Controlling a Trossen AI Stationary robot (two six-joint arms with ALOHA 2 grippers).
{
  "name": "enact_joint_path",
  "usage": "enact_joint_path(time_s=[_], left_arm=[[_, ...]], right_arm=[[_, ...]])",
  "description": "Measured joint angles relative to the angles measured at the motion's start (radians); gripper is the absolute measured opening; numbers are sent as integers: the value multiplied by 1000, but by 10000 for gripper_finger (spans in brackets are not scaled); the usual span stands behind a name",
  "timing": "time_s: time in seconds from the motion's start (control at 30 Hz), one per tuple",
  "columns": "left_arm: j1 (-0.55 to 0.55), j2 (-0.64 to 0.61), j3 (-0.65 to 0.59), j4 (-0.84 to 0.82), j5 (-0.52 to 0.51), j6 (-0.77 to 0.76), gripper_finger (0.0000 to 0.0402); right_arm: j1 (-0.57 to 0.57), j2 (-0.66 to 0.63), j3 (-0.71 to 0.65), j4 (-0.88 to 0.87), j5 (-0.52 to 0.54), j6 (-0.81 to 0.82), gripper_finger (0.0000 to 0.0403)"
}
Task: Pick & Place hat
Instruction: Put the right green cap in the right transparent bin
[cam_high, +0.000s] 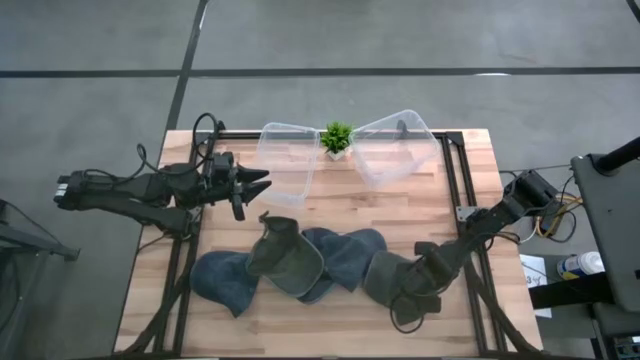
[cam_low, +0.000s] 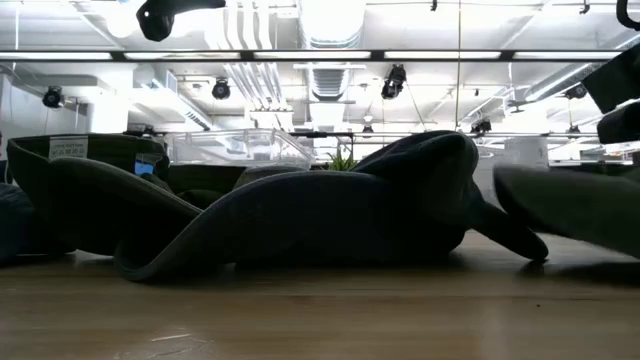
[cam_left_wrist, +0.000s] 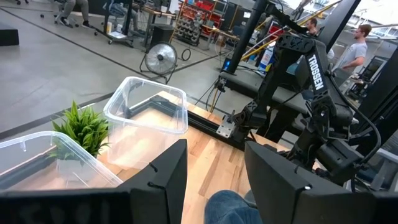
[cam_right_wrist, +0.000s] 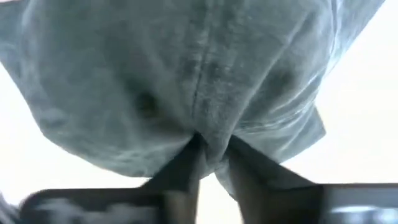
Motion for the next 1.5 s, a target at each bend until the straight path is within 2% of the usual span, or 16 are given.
enact_joint_path(time_s=[0.03, 0.17, 0.7, 0.9, 1.23, 1.37, 1.5], left_arm=[[0, 0, 0, 0, 0, 0, 153], [0, 0, 0, 0, 0, 0, 153], [0, 0, 0, 0, 0, 0, 153], [0, 0, 0, 0, 0, -2, 153], [0, 0, 0, 1, 0, 10, 153], [0, 0, 0, 1, -5, 14, 153], [0, 0, 0, 1, -5, 14, 153]], right_arm=[[0, -1, 0, -1, -16, 6, 32], [1, -18, 8, -18, -49, 56, 13], [0, -172, 78, -75, -32, 243, 9], [0, -275, 94, -83, -31, 325, 9], [-1, -363, 345, -179, 161, 410, 9], [-33, -361, 443, -177, 258, 376, 8], [-108, -350, 514, -105, 263, 297, 8]])
